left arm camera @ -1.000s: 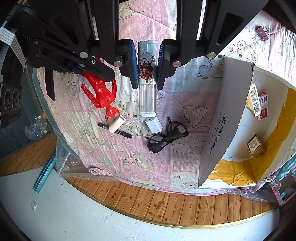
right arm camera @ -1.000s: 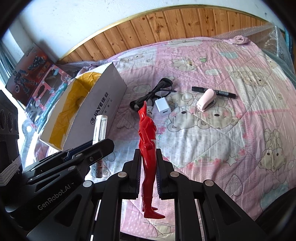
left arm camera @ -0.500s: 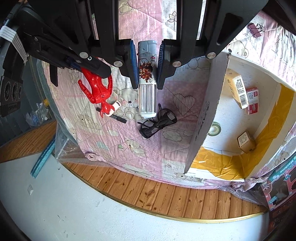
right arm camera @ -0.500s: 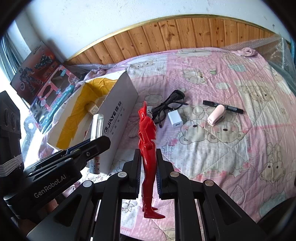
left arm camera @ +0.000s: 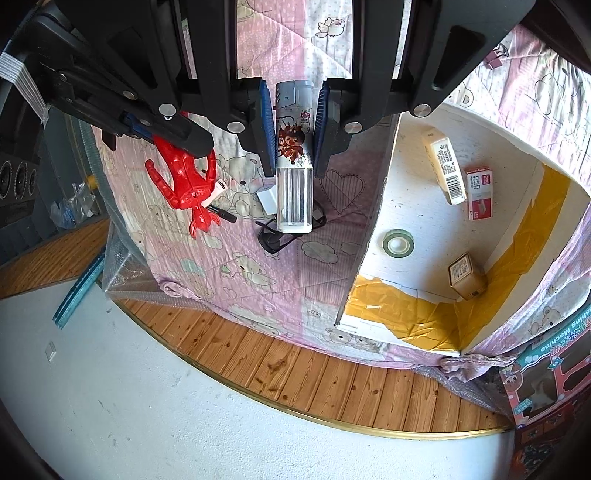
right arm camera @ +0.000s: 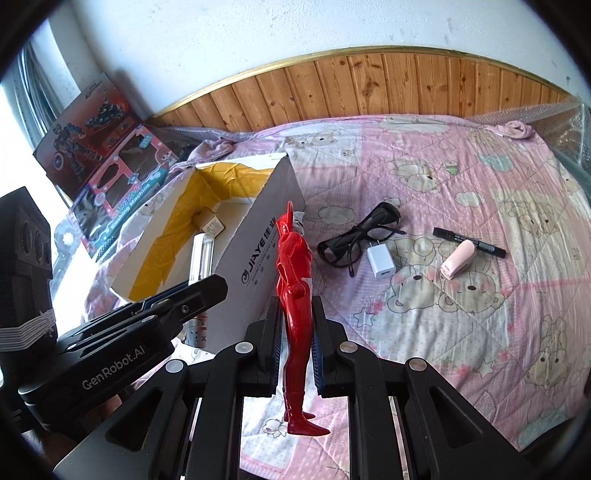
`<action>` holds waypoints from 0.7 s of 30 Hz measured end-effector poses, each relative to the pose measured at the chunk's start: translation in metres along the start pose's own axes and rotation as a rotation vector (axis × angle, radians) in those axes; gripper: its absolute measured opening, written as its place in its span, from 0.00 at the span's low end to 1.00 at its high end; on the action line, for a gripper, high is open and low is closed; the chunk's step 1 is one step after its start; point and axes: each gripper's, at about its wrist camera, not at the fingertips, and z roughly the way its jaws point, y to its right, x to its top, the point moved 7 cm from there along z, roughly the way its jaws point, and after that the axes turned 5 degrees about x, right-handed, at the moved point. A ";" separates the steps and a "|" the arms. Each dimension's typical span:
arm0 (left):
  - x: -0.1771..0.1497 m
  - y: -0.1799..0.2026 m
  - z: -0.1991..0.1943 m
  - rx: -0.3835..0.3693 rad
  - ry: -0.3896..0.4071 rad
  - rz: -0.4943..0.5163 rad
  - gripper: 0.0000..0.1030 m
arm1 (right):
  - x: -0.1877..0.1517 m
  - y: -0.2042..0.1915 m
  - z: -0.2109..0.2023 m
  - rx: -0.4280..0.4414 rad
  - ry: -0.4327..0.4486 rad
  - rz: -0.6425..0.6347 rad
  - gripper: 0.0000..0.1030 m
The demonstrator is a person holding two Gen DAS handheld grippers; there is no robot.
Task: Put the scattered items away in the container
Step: 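Carry the tube bottle and red figurine with both tools over the white box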
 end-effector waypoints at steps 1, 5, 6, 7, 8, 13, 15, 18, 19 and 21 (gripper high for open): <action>0.001 -0.002 -0.001 0.001 0.002 -0.004 0.19 | 0.002 -0.003 0.001 0.003 0.000 -0.003 0.14; 0.007 -0.011 -0.004 0.003 0.011 -0.019 0.19 | 0.007 -0.014 0.005 0.012 -0.002 -0.020 0.14; 0.008 -0.014 -0.005 0.002 0.013 -0.023 0.19 | 0.008 -0.016 0.006 0.014 -0.003 -0.025 0.14; 0.010 -0.016 -0.005 0.002 0.015 -0.027 0.19 | 0.009 -0.019 0.007 0.017 -0.004 -0.030 0.14; 0.011 -0.019 -0.006 0.004 0.017 -0.032 0.19 | 0.010 -0.021 0.008 0.018 -0.005 -0.035 0.14; 0.018 -0.033 -0.007 0.009 0.029 -0.058 0.19 | 0.015 -0.033 0.016 0.027 -0.012 -0.054 0.14; 0.021 -0.040 -0.007 0.015 0.031 -0.070 0.19 | 0.017 -0.037 0.019 0.031 -0.014 -0.060 0.14; 0.024 -0.050 -0.008 0.020 0.035 -0.086 0.19 | 0.020 -0.045 0.023 0.037 -0.016 -0.073 0.14; 0.025 -0.053 -0.008 0.022 0.037 -0.091 0.19 | 0.021 -0.047 0.024 0.038 -0.017 -0.077 0.14; 0.027 -0.059 -0.008 0.023 0.040 -0.101 0.19 | 0.023 -0.052 0.027 0.042 -0.019 -0.085 0.14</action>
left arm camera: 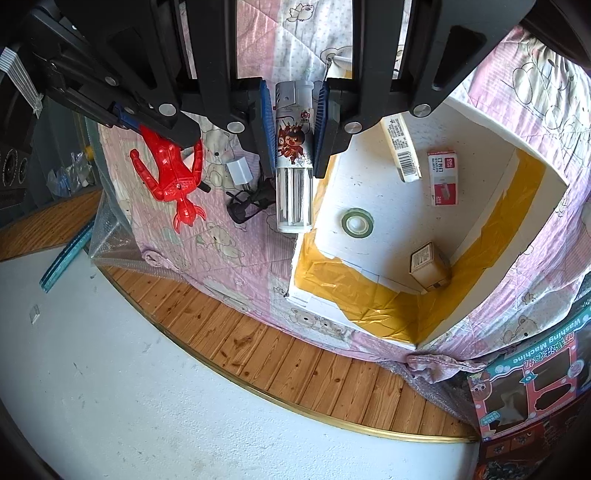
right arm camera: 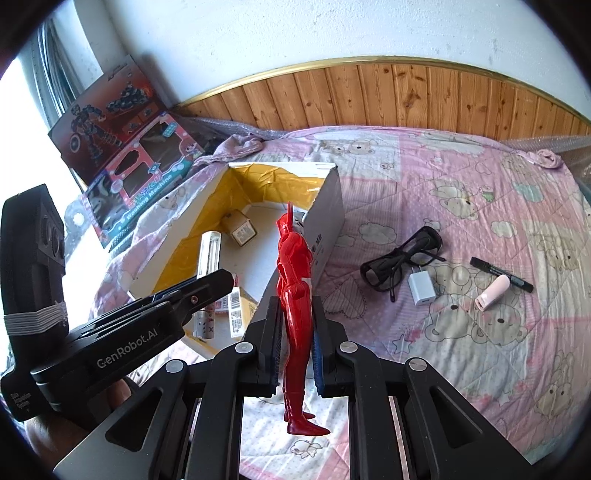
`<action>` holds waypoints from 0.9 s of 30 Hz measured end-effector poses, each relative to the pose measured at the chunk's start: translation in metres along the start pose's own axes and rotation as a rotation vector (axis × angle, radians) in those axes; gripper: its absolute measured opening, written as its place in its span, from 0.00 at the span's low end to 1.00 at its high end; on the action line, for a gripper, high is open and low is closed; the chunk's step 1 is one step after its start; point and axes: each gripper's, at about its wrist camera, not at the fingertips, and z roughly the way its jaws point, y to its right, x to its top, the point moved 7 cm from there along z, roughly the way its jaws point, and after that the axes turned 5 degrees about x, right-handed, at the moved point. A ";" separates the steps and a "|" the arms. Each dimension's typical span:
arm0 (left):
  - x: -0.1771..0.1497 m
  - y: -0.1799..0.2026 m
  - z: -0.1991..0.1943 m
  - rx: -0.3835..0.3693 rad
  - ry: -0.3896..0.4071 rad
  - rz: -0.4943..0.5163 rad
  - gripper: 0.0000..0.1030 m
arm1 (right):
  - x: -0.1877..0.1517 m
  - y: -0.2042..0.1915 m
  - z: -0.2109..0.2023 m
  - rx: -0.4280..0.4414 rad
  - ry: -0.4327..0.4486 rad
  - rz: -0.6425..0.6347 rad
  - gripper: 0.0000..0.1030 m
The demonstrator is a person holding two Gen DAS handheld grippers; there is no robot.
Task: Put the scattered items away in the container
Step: 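Carry the tube bottle and red figurine with both tools over the white box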
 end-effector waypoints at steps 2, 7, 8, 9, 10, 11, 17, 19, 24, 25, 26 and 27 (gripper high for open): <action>0.003 -0.005 0.000 0.002 0.003 -0.009 0.19 | 0.003 -0.005 0.002 0.004 0.000 -0.009 0.14; 0.009 -0.017 0.001 0.004 0.008 -0.032 0.19 | 0.009 -0.016 0.009 0.013 -0.004 -0.028 0.14; 0.010 -0.020 0.001 0.005 0.009 -0.037 0.19 | 0.009 -0.017 0.011 0.016 -0.006 -0.031 0.14; 0.011 -0.022 0.001 0.007 0.011 -0.042 0.19 | 0.010 -0.019 0.012 0.018 -0.008 -0.034 0.14; 0.012 -0.025 0.001 0.008 0.012 -0.046 0.19 | 0.010 -0.021 0.014 0.020 -0.011 -0.037 0.14; 0.013 -0.027 0.002 0.009 0.012 -0.050 0.19 | 0.010 -0.023 0.016 0.023 -0.014 -0.039 0.14; 0.022 -0.039 0.000 0.021 0.023 -0.062 0.19 | 0.013 -0.032 0.025 0.035 -0.027 -0.055 0.14; 0.025 -0.043 0.000 0.023 0.026 -0.065 0.19 | 0.014 -0.035 0.028 0.038 -0.029 -0.062 0.14; 0.031 -0.051 0.001 0.036 0.031 -0.070 0.19 | 0.018 -0.043 0.034 0.044 -0.034 -0.080 0.14; 0.032 -0.053 0.002 0.037 0.032 -0.072 0.19 | 0.019 -0.045 0.036 0.045 -0.036 -0.083 0.14; 0.034 -0.055 0.002 0.038 0.033 -0.074 0.19 | 0.020 -0.046 0.038 0.045 -0.038 -0.085 0.14; 0.035 -0.056 0.003 0.040 0.034 -0.075 0.19 | 0.021 -0.047 0.040 0.046 -0.040 -0.086 0.14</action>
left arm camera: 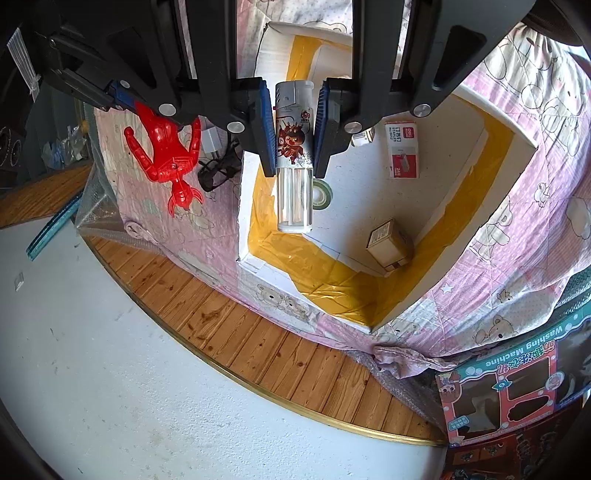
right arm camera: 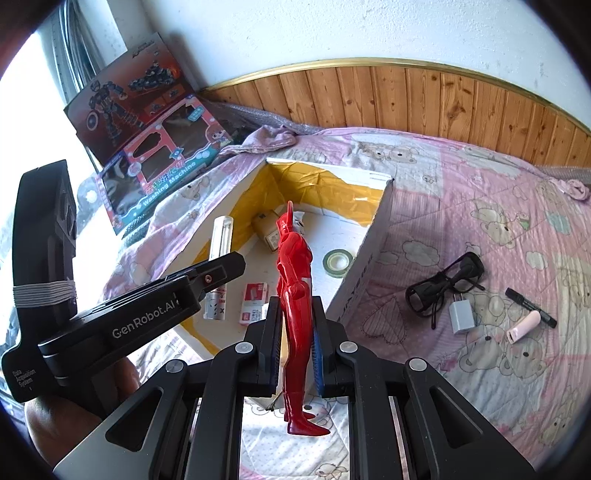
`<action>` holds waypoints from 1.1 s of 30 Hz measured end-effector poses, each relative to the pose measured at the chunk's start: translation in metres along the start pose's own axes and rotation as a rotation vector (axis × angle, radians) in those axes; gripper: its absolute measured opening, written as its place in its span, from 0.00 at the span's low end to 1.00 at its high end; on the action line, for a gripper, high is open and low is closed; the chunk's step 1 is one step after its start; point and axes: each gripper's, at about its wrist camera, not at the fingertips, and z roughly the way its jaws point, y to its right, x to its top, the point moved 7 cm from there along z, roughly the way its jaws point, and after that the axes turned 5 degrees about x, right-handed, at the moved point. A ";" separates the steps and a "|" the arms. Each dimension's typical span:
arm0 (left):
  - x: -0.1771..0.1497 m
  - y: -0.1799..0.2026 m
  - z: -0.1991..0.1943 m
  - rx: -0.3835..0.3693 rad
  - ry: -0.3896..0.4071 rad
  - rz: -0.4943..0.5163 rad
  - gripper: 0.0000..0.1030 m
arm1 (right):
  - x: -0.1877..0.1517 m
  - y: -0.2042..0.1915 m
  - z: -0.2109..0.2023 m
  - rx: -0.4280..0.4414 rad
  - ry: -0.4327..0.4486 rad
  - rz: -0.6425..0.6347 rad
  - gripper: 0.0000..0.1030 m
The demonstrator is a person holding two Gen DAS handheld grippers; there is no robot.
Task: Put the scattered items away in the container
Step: 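Carry the tube bottle and red figurine with both tools over the white box, then open both tools to drop the tube bottle and figurine inside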
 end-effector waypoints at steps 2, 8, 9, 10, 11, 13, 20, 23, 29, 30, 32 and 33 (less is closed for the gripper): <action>0.003 -0.003 0.001 0.003 0.001 -0.003 0.19 | 0.002 -0.002 0.004 0.002 -0.004 -0.004 0.14; 0.011 -0.011 0.005 0.008 0.002 -0.015 0.19 | 0.005 -0.008 0.015 0.008 -0.018 -0.020 0.14; 0.012 -0.012 0.006 0.008 0.003 -0.015 0.19 | 0.006 -0.009 0.017 0.010 -0.021 -0.023 0.14; 0.013 -0.013 0.007 0.010 0.003 -0.015 0.19 | 0.007 -0.010 0.019 0.011 -0.023 -0.026 0.14; 0.014 -0.014 0.008 0.010 0.002 -0.018 0.19 | 0.008 -0.012 0.020 0.013 -0.025 -0.029 0.14; 0.015 -0.016 0.011 0.007 -0.003 -0.023 0.19 | 0.010 -0.013 0.023 0.016 -0.027 -0.032 0.14; 0.024 -0.020 0.022 0.009 -0.015 -0.024 0.19 | 0.018 -0.014 0.036 0.025 -0.042 -0.035 0.14; 0.029 -0.020 0.027 0.008 -0.018 -0.027 0.19 | 0.020 -0.011 0.044 0.024 -0.052 -0.026 0.14; 0.032 -0.023 0.040 0.000 -0.049 -0.048 0.19 | 0.033 -0.002 0.056 0.022 -0.064 -0.015 0.14; 0.031 -0.023 0.042 -0.001 -0.056 -0.050 0.19 | 0.035 0.000 0.058 0.018 -0.066 -0.014 0.14; 0.029 -0.024 0.046 -0.009 -0.067 -0.063 0.19 | 0.040 0.006 0.061 0.011 -0.069 -0.012 0.14; 0.028 -0.024 0.048 -0.009 -0.074 -0.065 0.19 | 0.043 0.009 0.063 0.011 -0.071 -0.005 0.14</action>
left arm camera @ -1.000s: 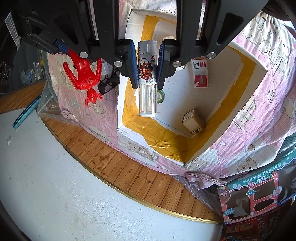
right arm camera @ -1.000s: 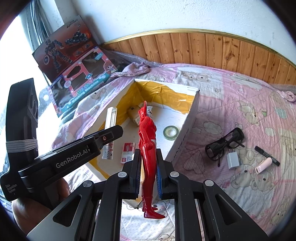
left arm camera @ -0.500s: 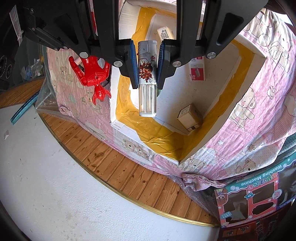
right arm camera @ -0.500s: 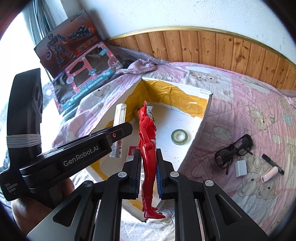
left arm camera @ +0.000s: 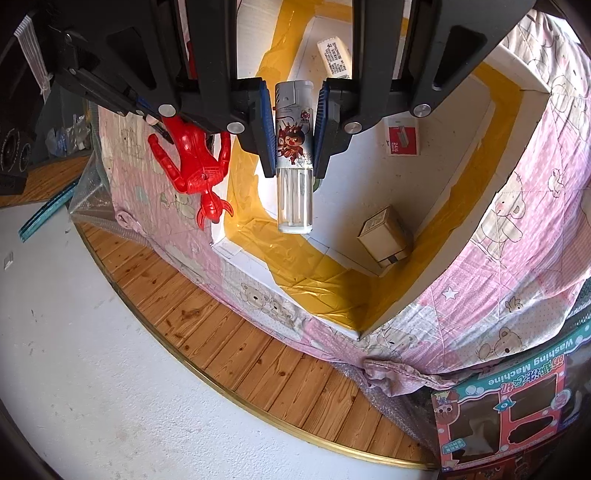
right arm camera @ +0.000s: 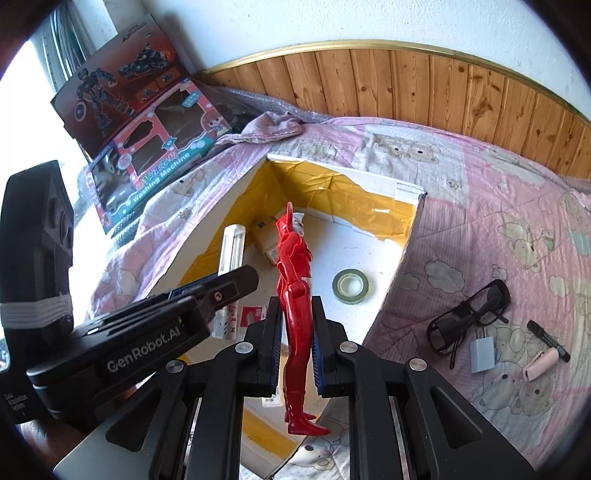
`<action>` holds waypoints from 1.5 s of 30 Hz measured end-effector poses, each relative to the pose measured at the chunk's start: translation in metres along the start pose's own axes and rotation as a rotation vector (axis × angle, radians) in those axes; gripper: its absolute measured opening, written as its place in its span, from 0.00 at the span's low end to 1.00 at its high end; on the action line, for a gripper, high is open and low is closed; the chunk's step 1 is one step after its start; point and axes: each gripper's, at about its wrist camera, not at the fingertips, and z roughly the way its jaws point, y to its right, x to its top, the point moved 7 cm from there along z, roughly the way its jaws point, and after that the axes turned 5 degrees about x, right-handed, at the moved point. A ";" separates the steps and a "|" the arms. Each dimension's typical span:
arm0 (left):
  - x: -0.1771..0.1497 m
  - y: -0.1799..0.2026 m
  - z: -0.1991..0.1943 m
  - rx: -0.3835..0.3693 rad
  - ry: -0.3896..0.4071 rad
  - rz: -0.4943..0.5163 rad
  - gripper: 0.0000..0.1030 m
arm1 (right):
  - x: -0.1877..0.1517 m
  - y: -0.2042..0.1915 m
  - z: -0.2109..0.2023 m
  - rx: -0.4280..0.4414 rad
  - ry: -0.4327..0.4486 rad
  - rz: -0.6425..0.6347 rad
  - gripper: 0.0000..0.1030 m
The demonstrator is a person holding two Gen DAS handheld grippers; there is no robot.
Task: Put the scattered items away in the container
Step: 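Open both tools to drop the tube bottle and figurine inside, then move both tools back toward the charger and stapler on the bed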
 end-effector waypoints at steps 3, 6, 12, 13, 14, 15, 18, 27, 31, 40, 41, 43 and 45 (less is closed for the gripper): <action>-0.005 0.001 0.006 0.007 -0.013 0.007 0.19 | 0.009 0.007 0.003 -0.007 0.003 0.001 0.14; -0.010 -0.001 0.011 0.013 -0.031 0.005 0.19 | 0.018 0.012 0.007 -0.017 0.000 -0.006 0.14; -0.020 0.001 0.021 0.022 -0.066 0.023 0.19 | 0.030 0.017 0.020 -0.029 -0.008 -0.026 0.14; -0.021 0.002 0.023 0.021 -0.075 0.023 0.19 | 0.031 0.017 0.024 -0.028 -0.012 -0.027 0.14; -0.023 0.003 0.026 0.017 -0.087 0.023 0.19 | 0.033 0.017 0.027 -0.028 -0.017 -0.028 0.14; -0.025 0.005 0.029 0.017 -0.097 0.024 0.19 | 0.034 0.018 0.030 -0.028 -0.022 -0.032 0.14; -0.029 0.011 0.037 0.024 -0.117 0.040 0.19 | 0.037 0.018 0.041 -0.027 -0.043 -0.043 0.15; -0.018 0.012 0.057 0.068 -0.148 0.041 0.21 | 0.052 0.016 0.077 0.011 -0.097 -0.079 0.19; -0.017 -0.001 0.067 0.085 -0.187 0.008 0.39 | 0.052 0.034 0.079 -0.014 -0.092 -0.040 0.36; -0.027 -0.005 0.023 0.173 -0.078 0.051 0.40 | 0.016 0.025 -0.001 0.149 0.032 0.004 0.36; -0.030 -0.001 0.015 0.194 -0.057 0.076 0.40 | 0.007 0.023 -0.012 0.166 0.046 0.007 0.36; -0.040 0.011 -0.002 0.240 -0.005 0.143 0.40 | -0.013 0.020 -0.033 0.206 0.074 0.016 0.36; -0.050 0.023 -0.017 0.282 0.044 0.202 0.42 | -0.038 0.019 -0.050 0.232 0.092 0.010 0.36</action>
